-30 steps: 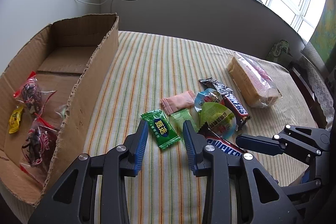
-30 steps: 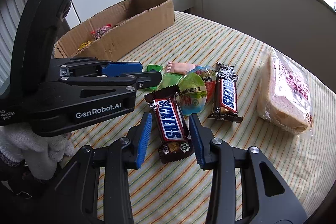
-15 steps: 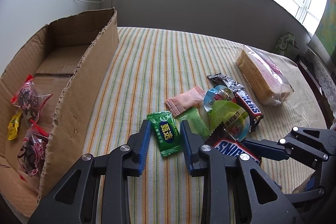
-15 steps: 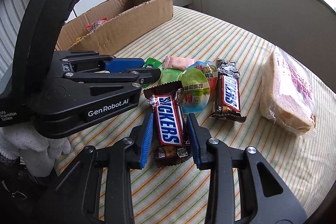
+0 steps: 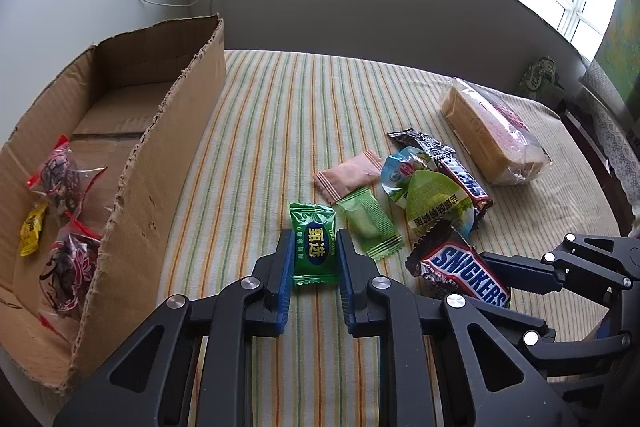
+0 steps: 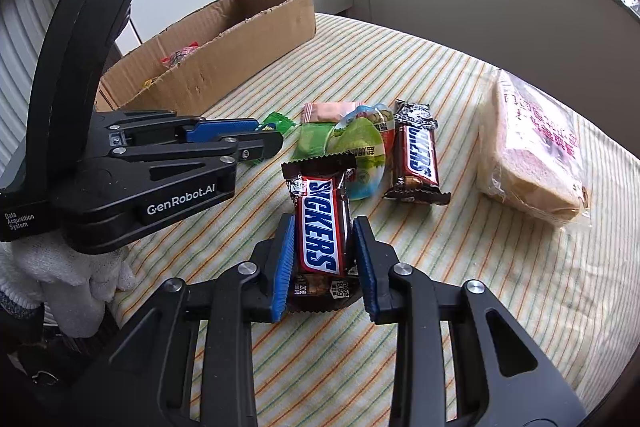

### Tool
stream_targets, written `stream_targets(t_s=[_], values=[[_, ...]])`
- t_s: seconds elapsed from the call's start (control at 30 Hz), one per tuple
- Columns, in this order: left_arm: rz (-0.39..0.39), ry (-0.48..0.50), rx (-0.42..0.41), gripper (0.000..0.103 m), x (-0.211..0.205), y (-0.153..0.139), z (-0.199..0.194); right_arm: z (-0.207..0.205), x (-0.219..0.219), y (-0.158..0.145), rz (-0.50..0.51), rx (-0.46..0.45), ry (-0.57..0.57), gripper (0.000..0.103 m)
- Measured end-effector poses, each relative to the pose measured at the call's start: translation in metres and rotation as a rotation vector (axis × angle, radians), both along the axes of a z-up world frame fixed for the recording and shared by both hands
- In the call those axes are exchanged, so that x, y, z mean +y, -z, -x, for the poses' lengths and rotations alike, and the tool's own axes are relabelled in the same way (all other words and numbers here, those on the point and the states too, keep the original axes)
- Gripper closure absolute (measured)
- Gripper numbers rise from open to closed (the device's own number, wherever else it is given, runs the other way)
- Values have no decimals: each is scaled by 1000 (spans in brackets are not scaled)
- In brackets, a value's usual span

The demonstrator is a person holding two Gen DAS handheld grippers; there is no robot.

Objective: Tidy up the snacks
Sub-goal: 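Grasp the green candy packet with the left tool while the right tool grasps a Snickers bar, then lower both held snacks into the box and open both tools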

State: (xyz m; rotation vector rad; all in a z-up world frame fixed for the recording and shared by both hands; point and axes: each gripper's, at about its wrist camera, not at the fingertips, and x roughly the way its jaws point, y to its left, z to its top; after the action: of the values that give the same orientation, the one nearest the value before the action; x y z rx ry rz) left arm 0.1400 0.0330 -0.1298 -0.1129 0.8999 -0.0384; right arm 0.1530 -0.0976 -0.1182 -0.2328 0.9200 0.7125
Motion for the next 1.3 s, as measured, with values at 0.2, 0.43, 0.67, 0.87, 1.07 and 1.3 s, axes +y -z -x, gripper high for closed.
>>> stream_targets(t_s=[0.2,0.43,0.67,0.87,1.07,1.3], values=[[32,6,-17,85,2,-7,13,7,-11,-10,-24,-15,30,73],[58,16,-79,85,5,-31,34,14,-20,-30,-50,-46,56,73],[76,1,-134,84,27,-55,53,24,-22,-49,-58,-72,58,73],[79,-26,-165,84,41,-67,60,19,-2,-61,-58,-91,45,73],[78,-62,-188,85,65,-72,64,7,26,-77,-67,-112,21,73],[74,-97,-203,85,93,-77,62,-14,66,-90,-82,-119,-7,73]])
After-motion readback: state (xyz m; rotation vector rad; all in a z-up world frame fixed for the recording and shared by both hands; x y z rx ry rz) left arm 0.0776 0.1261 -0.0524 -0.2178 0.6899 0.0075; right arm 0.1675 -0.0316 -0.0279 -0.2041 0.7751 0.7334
